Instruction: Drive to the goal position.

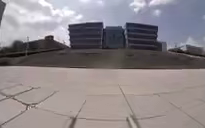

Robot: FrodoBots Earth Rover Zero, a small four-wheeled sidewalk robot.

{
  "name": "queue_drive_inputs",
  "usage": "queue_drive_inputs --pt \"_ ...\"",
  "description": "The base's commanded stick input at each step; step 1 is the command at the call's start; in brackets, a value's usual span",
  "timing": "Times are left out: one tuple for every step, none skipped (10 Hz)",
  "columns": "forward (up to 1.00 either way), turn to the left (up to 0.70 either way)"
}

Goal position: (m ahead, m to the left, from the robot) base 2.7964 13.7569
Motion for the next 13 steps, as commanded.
queue_drive_inputs --pt "1.00 0.05" --pt "1.00 0.27" --pt "1.00 0.27" --pt "1.00 0.27" --pt "0.95 0.28" --pt "0.00 0.45" --pt "0.00 0.45" --pt "0.00 0.45" --pt "0.00 0.45" --pt "0.00 0.45" --pt "0.00 0.45" --pt "0.00 0.45" --pt "0.00 0.45"
